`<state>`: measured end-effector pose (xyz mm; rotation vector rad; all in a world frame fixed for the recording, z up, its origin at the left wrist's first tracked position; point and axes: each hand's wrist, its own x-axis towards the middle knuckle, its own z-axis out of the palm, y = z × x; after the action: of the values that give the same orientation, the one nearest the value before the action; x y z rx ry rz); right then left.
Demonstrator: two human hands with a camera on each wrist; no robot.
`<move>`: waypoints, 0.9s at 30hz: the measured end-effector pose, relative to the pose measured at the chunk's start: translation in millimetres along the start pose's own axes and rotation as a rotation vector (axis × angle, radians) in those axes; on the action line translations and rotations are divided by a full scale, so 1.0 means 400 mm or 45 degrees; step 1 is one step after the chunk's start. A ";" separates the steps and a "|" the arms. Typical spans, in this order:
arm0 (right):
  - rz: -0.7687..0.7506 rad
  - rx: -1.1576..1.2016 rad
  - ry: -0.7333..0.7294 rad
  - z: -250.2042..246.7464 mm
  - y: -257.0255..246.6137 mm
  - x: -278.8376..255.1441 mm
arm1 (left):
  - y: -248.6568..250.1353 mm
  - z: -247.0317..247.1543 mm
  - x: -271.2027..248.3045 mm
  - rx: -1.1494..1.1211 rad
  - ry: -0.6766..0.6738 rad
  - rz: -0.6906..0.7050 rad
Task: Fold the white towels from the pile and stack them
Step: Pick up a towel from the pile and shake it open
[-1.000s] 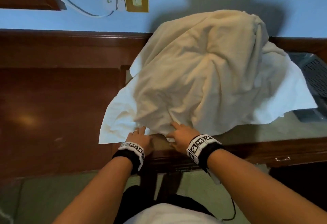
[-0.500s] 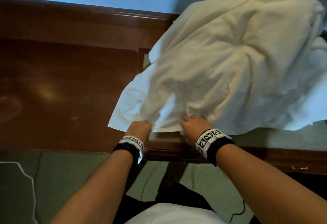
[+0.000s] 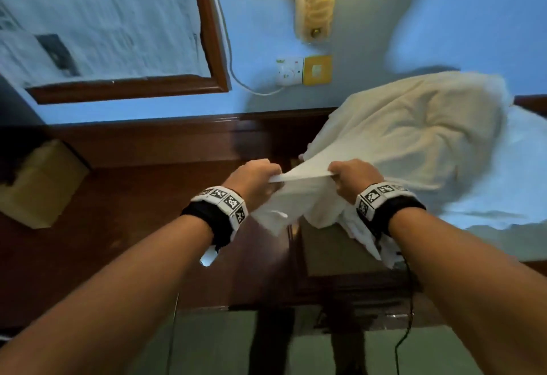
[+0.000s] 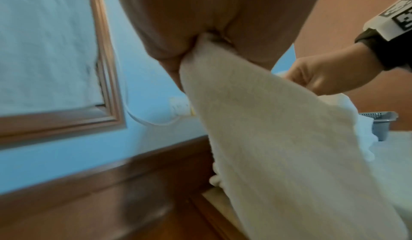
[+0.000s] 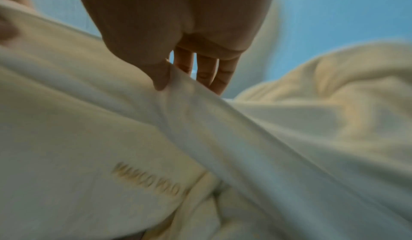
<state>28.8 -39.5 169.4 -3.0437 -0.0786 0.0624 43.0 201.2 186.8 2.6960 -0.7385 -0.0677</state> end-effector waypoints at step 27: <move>-0.253 0.079 0.360 -0.438 -0.528 -0.093 | -0.090 -0.662 -0.229 -0.239 0.771 0.085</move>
<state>-11.1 152.0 365.5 -2.9299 -0.3478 -0.3709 17.1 359.6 419.5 2.3147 -0.5883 0.6328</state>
